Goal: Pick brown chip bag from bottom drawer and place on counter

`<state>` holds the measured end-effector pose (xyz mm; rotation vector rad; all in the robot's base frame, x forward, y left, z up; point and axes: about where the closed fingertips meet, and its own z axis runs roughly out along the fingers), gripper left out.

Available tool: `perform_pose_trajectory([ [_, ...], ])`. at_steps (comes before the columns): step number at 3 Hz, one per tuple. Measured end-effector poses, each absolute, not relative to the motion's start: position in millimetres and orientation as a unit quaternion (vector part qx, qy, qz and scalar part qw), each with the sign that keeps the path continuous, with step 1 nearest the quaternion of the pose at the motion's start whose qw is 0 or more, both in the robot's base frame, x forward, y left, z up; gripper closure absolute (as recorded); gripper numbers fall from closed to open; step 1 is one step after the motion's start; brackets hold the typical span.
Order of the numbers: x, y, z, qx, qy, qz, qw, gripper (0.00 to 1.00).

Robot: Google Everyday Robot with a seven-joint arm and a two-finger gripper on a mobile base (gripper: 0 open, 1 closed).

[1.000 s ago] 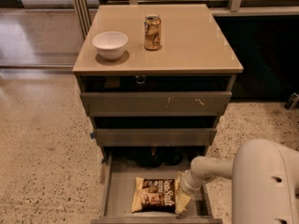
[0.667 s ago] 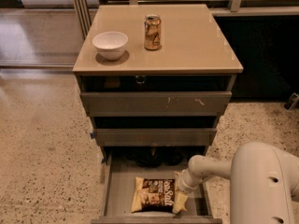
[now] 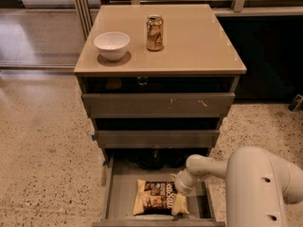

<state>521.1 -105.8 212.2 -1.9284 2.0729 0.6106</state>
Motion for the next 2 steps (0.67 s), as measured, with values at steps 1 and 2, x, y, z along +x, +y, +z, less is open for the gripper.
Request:
perform_pose_trajectory([
  [1, 522.1, -98.7, 206.7, -0.67, 0.699, 0.22, 0.121, 0.0],
  [2, 520.0, -94.9, 202.2, -0.684, 0.681, 0.233, 0.117, 0.0],
])
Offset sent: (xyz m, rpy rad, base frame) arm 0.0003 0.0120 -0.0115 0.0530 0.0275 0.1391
